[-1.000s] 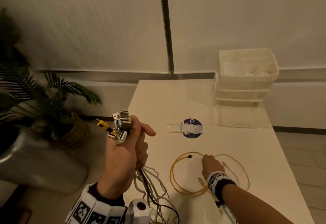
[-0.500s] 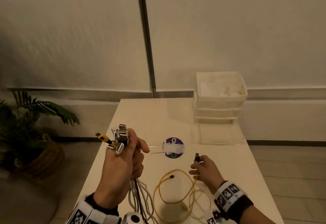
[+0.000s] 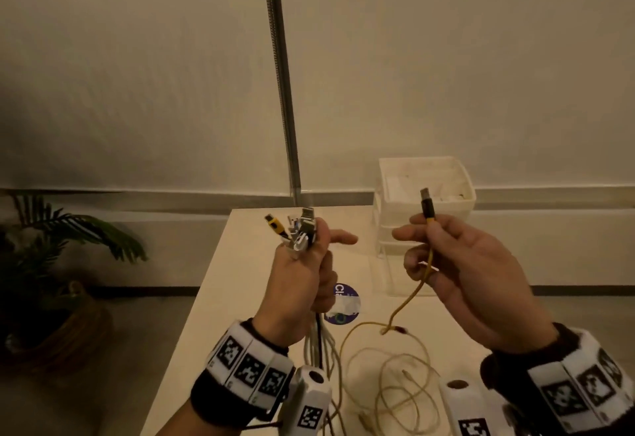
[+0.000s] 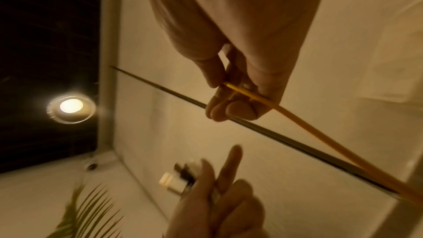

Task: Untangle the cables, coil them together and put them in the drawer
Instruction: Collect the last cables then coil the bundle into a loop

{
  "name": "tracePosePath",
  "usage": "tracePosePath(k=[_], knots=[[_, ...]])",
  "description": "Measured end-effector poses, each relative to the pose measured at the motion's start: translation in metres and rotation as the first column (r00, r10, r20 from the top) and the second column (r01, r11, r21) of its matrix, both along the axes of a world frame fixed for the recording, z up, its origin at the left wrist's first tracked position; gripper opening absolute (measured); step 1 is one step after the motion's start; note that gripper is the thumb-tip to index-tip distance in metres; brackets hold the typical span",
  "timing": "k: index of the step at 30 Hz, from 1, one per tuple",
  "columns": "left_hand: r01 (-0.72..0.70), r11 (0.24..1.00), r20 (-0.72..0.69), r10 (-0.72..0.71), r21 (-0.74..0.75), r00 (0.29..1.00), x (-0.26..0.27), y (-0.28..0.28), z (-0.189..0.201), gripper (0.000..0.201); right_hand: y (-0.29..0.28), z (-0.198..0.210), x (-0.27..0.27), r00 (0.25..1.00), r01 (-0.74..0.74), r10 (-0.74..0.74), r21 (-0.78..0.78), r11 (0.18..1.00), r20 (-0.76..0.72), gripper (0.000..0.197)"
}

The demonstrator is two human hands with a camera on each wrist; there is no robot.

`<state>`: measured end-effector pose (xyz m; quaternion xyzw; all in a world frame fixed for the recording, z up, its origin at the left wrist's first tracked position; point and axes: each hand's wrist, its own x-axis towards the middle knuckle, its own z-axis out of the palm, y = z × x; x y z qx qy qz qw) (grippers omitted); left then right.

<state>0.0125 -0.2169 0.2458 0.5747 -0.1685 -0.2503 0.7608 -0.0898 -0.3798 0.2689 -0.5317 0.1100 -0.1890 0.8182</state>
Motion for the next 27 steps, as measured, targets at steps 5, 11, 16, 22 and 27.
tracePosePath(k=[5, 11, 16, 22, 27], knots=[[0.078, 0.996, 0.027, -0.076, -0.044, 0.997, 0.003, -0.007, 0.006, 0.047, 0.048, 0.011, 0.015, 0.999, 0.030, -0.032, -0.351, 0.936, -0.001, 0.014], [0.186, 0.975, 0.034, -0.183, -0.121, 0.983, 0.005, 0.000, 0.005, 0.057, 0.067, -0.002, 0.031, 0.995, 0.104, -0.095, -0.461, 0.881, 0.044, 0.013], [0.167, 0.985, 0.077, -0.163, -0.037, 0.984, 0.004, 0.004, 0.005, 0.050, 0.072, -0.010, 0.031, 0.993, 0.120, -0.115, -0.471, 0.874, 0.039, 0.013], [-0.144, 0.990, 0.049, 0.143, -0.003, 0.988, 0.016, 0.007, 0.014, 0.052, 0.077, -0.023, 0.019, 0.990, 0.124, -0.140, -0.609, 0.783, 0.021, 0.023], [-0.234, 0.927, -0.094, 0.216, -0.293, 0.972, 0.046, 0.032, 0.028, 0.047, 0.067, -0.040, 0.003, 0.993, -0.058, -0.031, -0.684, 0.727, -0.116, 0.017]])
